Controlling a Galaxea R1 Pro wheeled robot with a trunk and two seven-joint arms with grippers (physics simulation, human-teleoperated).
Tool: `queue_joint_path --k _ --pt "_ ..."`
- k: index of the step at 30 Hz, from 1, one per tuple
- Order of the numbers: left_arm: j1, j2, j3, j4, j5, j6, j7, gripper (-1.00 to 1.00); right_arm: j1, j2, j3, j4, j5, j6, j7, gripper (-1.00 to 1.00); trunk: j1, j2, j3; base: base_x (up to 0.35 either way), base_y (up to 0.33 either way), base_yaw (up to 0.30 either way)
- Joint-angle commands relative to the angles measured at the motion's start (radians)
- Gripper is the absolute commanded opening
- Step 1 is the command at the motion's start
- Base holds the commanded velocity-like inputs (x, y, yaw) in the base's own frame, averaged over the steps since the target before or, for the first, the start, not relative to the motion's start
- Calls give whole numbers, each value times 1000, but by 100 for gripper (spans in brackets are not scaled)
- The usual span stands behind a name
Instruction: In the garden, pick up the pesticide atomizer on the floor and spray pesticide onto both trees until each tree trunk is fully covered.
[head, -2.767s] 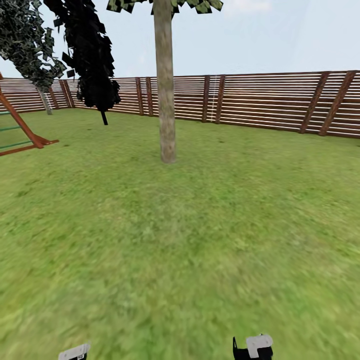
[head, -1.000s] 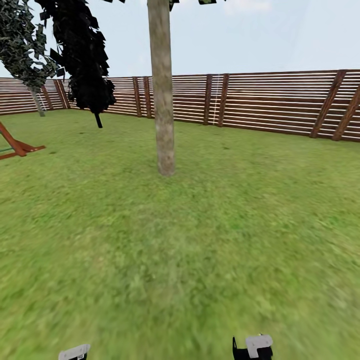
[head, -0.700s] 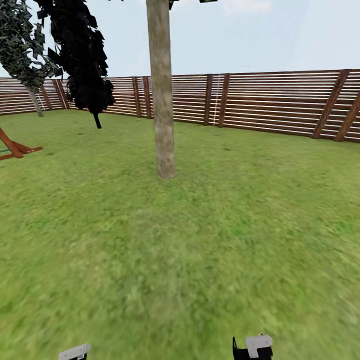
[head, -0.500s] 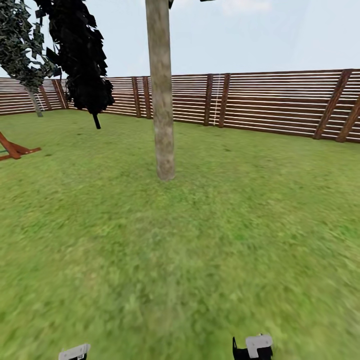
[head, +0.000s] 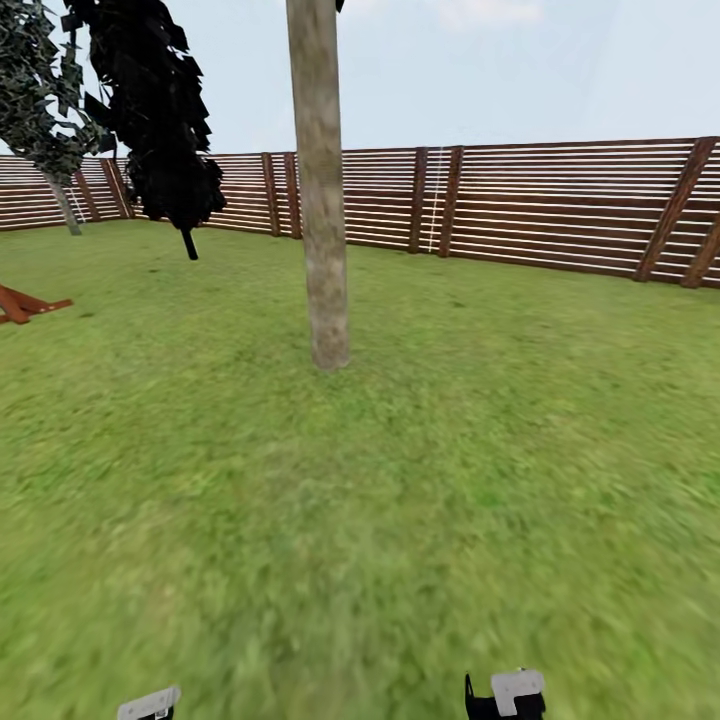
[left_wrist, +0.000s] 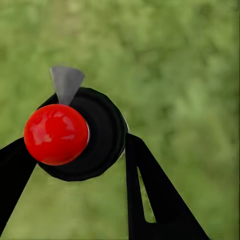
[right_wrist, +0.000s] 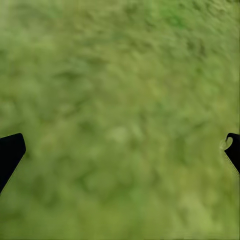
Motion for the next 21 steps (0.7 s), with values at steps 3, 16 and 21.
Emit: queue_joint_path --k 3,16,21 --pt "-1 0 5 1 1 -3 -5 -100 -1 0 -4 1 11 -1 -8 100 0 0 -1 340 0 0" --pt "-1 0 5 1 1 -3 -5 -100 -1 0 -4 1 11 -1 -8 100 0 0 -1 340 0 0" --pt "-1 0 5 1 1 -3 -5 -100 -1 0 -4 1 11 -1 -7 100 0 0 -1 340 0 0"
